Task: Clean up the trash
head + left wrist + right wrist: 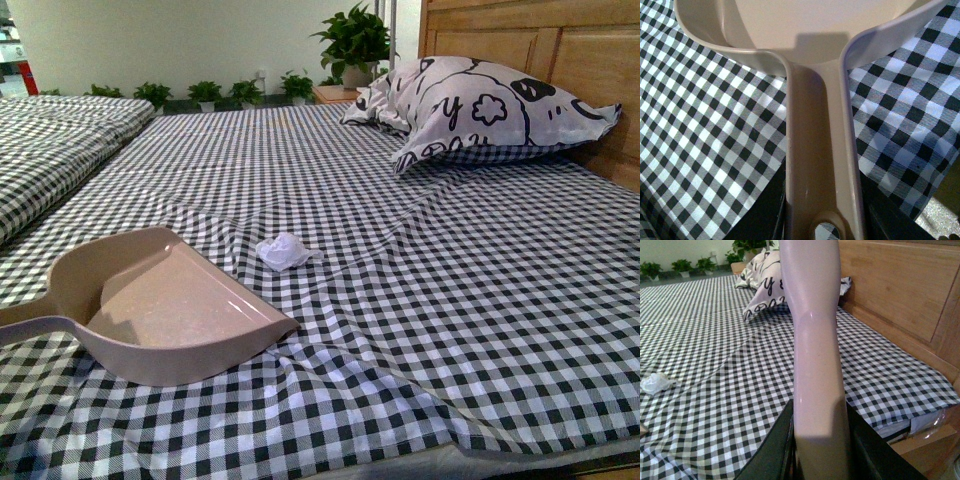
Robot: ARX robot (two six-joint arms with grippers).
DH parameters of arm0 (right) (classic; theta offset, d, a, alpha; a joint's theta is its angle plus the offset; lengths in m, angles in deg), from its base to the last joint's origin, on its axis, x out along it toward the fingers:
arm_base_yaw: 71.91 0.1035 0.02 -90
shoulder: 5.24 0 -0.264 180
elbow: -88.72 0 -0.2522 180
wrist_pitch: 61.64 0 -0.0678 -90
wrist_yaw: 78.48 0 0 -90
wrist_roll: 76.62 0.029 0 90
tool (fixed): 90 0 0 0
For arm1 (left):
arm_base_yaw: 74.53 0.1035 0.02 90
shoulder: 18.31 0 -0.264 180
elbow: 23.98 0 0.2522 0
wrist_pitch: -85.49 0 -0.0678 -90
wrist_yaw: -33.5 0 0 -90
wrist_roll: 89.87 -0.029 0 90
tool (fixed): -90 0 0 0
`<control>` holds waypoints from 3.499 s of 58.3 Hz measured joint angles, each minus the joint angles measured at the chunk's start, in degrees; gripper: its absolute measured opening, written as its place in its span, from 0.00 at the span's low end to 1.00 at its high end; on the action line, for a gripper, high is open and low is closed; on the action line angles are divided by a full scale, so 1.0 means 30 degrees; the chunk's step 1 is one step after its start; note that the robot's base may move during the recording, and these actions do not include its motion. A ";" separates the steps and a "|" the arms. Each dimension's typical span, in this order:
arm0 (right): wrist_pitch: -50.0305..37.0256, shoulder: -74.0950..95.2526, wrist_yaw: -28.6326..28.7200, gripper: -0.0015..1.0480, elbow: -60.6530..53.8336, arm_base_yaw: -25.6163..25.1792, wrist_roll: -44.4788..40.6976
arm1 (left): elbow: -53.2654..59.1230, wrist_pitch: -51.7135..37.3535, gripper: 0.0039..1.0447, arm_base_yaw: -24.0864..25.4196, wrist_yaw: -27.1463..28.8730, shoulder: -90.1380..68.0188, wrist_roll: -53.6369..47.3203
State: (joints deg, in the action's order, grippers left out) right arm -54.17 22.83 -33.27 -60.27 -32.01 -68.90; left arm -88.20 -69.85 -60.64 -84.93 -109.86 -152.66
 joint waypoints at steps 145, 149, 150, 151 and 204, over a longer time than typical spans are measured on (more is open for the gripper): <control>0.2652 2.2615 1.8775 0.20 1.5526 -0.2390 -0.6120 | -0.0015 0.0007 0.26 0.0015 0.0029 -0.0029 -0.0219; 0.2259 2.2491 1.8680 0.20 1.5045 -0.2863 -0.5923 | -0.0015 0.0007 0.26 0.0015 0.0029 -0.0029 -0.0226; 0.2106 2.2454 1.8651 0.20 1.4877 -0.3002 -0.5887 | -0.0015 0.0007 0.26 0.0015 0.0029 -0.0029 -0.0226; 0.2033 2.2433 1.8644 0.20 1.4783 -0.3089 -0.5850 | -0.0015 0.0007 0.26 0.0015 0.0029 -0.0029 -0.0226; -0.1953 1.1497 2.2054 0.20 0.7745 -1.2495 0.0306 | 0.5064 -1.2225 0.26 0.0539 0.5100 0.6011 1.8287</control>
State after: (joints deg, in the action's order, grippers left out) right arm -60.02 57.32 32.89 -37.03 -69.49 -67.98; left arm -73.01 -106.53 -59.03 -69.63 -91.83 -97.80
